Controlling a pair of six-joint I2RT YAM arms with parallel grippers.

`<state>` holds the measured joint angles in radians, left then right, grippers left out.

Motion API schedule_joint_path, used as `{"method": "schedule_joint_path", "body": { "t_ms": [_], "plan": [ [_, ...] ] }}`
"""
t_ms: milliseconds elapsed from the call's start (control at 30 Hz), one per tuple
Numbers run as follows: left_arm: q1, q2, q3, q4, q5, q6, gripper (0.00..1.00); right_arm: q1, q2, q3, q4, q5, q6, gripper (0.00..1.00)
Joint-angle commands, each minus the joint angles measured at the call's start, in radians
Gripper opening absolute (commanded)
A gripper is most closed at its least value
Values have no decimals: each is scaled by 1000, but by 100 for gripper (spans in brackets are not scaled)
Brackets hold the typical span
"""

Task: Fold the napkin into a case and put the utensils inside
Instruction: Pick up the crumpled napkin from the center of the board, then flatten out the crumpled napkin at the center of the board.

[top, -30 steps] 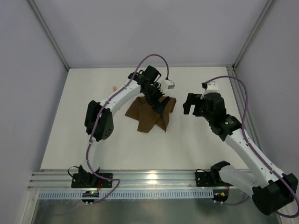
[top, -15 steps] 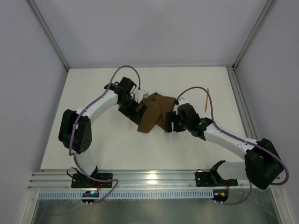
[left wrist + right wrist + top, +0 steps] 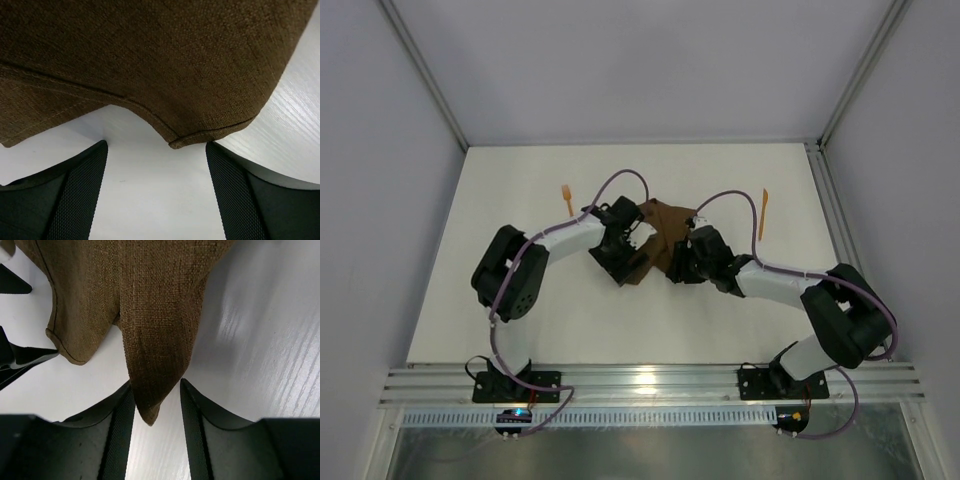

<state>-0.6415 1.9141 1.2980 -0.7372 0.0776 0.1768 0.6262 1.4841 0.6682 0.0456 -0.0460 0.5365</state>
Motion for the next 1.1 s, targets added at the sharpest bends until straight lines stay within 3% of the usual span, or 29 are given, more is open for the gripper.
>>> {"method": "schedule_joint_path", "body": {
  "t_ms": [0, 100, 300, 400, 467, 633, 733, 900, 1067],
  "plan": [
    [2, 45, 23, 65, -19, -26, 81, 1, 1, -10, 71, 29, 37, 43],
    [2, 52, 17, 82, 20, -36, 73, 0, -24, -24, 68, 41, 39, 27],
    [2, 94, 53, 79, 116, -56, 52, 0, -53, -15, 33, 92, 20, 7],
    [0, 134, 75, 65, 120, -56, 32, -5, -68, -19, 23, 112, 16, 3],
    [3, 145, 73, 67, 100, -53, 2, -17, -90, -24, 16, 115, 13, 3],
    [63, 94, 75, 96, 73, -27, 0, -66, -174, -25, -24, 129, -32, 3],
    [167, 45, 121, 93, 59, -19, 0, -150, -244, -3, -85, 106, -72, 3],
    [287, -188, 190, 3, 22, 59, 0, -218, -434, 129, -295, 136, -203, 3],
    [313, -455, 234, -112, -68, 153, 0, -221, -594, 373, -472, 201, -294, 3]
  ]
}}
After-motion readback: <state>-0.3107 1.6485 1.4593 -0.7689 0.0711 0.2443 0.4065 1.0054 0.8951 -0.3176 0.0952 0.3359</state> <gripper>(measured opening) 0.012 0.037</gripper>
